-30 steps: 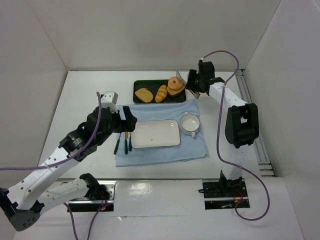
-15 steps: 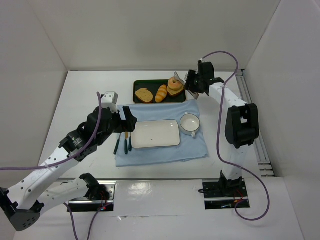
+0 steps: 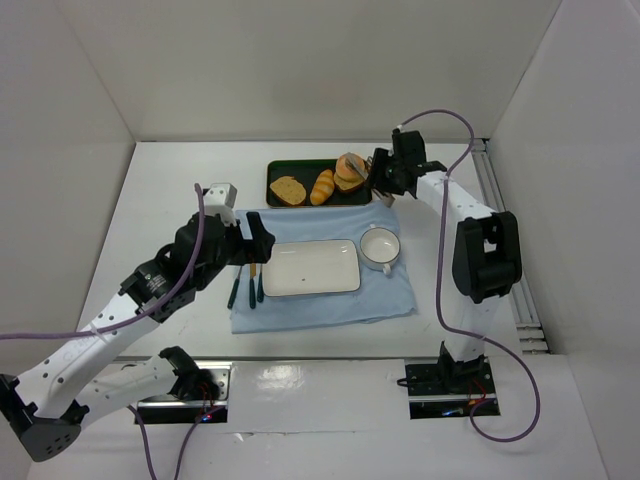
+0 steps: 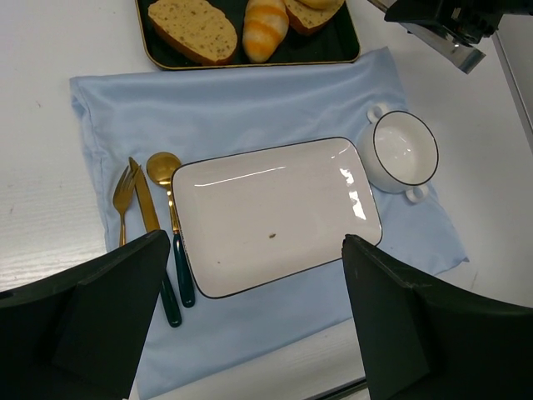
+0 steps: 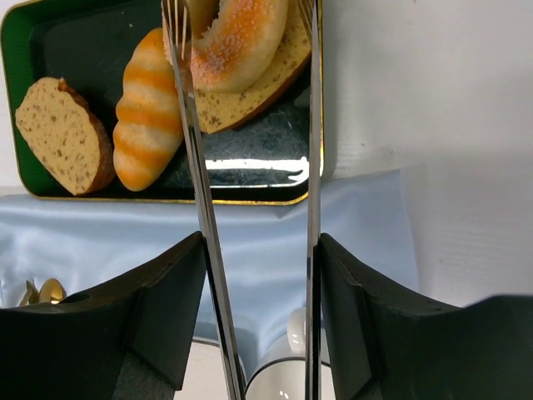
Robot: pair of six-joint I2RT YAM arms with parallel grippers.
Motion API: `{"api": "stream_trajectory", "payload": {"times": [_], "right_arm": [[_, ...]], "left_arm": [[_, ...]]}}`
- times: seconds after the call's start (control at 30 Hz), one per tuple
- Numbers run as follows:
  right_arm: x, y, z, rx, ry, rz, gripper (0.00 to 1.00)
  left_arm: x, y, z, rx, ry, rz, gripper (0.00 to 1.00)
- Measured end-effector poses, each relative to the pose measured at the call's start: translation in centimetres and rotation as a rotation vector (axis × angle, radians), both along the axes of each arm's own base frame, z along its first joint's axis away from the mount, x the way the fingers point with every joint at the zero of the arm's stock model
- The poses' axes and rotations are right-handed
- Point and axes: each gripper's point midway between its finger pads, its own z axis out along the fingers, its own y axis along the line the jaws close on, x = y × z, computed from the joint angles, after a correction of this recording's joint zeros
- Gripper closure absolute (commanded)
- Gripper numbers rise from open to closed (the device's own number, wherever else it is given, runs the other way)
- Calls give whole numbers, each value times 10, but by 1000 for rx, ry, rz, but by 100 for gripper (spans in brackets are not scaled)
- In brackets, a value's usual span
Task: Place the bread
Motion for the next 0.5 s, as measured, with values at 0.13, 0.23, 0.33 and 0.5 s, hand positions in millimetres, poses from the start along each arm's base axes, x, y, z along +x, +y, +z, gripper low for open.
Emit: {"api": "stream_trajectory", "payload": {"times": [0.13, 0.23, 0.33, 0.5], "right_arm": [[-5, 3, -2, 3, 8, 3, 46], [-7, 4, -5, 3, 17, 4, 51], [-7, 5, -4, 7, 17, 3, 58], [-8, 5, -4, 10, 18, 4, 67]], "left_arm": [[1, -1, -2, 4, 5, 0, 2], [1, -1, -2, 5, 6, 0, 2], [1, -1, -3, 6, 7, 0, 2], [1, -1, -4, 7, 8, 0, 2]]}}
